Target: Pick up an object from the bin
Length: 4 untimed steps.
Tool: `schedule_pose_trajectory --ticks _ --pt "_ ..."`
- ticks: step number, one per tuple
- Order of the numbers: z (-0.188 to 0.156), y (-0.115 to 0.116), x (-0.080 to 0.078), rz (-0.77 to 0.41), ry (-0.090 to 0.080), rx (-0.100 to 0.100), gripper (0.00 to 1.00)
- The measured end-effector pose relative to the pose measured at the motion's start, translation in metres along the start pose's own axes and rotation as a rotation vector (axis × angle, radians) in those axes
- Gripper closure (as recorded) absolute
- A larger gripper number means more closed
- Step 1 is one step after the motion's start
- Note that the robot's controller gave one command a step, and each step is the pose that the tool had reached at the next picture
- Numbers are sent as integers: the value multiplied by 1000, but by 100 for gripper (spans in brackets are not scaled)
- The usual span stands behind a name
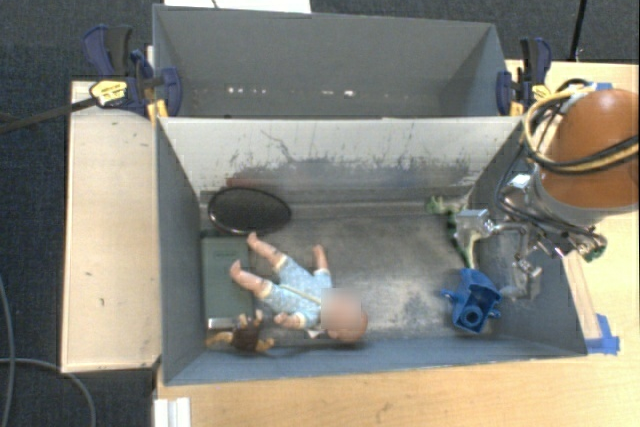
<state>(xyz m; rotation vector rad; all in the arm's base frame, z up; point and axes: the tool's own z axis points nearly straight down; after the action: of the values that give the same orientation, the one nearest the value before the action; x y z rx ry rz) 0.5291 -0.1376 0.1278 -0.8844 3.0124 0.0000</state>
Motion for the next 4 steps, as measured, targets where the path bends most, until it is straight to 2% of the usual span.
schedule_pose_trajectory --ticks 1,2,4 --pt "60 13 4 -227 1 -5 0" --pt "58 5 -5 -453 -4 -5 100" --pt "54 6 -5 -452 -3 -5 100"
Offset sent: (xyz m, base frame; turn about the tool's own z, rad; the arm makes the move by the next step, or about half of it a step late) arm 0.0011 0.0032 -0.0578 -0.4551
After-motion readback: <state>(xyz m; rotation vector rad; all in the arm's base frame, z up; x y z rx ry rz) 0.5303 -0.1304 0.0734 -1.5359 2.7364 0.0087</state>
